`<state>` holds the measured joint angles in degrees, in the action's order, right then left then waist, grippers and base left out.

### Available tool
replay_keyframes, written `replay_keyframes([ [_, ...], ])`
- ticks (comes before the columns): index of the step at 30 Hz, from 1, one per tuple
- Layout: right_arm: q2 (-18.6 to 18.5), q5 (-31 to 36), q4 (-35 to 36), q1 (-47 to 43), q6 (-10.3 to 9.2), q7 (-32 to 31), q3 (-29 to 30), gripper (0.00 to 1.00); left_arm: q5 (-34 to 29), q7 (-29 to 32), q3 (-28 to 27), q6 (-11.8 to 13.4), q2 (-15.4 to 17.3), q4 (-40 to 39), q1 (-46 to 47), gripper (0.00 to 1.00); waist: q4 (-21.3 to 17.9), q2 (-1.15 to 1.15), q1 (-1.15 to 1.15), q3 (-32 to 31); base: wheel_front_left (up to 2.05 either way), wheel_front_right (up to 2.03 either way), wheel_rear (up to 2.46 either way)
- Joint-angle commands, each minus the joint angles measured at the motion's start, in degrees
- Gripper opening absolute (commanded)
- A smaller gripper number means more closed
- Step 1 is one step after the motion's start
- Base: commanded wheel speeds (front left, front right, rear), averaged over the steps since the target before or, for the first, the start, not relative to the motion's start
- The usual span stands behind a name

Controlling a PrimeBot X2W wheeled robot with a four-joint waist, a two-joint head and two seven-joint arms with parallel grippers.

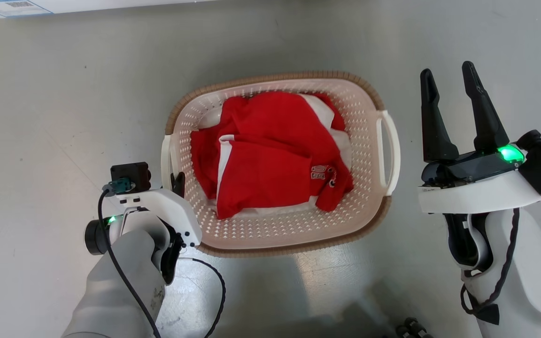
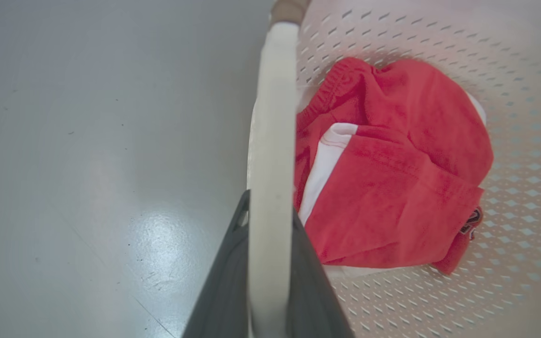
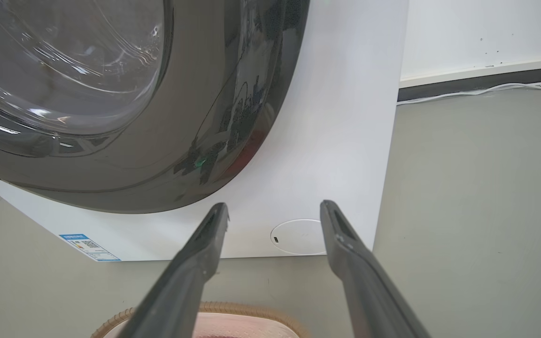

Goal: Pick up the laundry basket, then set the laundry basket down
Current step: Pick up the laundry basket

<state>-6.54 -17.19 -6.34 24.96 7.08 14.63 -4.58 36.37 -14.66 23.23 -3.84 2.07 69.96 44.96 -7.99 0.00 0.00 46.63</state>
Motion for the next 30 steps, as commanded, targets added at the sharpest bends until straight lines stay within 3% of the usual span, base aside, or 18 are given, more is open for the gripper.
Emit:
replay_keyframes([
  [1, 0.3, -0.5, 0.9, -0.6, 0.41, 0.4, -1.3, 1.00, 0.7, -0.3, -0.8, 0.4, 0.8, 0.0, -0.6, 0.00, -0.1, 0.00, 0.00, -0.2, 0.00, 0.00, 0.00],
  [8, 0.6, -0.5, 0.6, -0.8, 0.41, 0.4, -1.4, 1.00, -0.5, -0.3, -1.2, 1.1, 1.5, 1.1, -0.2, 0.00, 0.0, 0.00, 0.00, -1.1, 0.00, 0.00, 0.00],
  [30, 0.5, -0.5, 0.5, -1.0, 0.41, 0.4, -1.7, 1.00, -2.0, -0.2, -0.4, -0.1, 6.4, 3.7, -0.9, 0.00, 0.1, 0.00, 0.00, -1.8, 0.00, 0.00, 0.00],
])
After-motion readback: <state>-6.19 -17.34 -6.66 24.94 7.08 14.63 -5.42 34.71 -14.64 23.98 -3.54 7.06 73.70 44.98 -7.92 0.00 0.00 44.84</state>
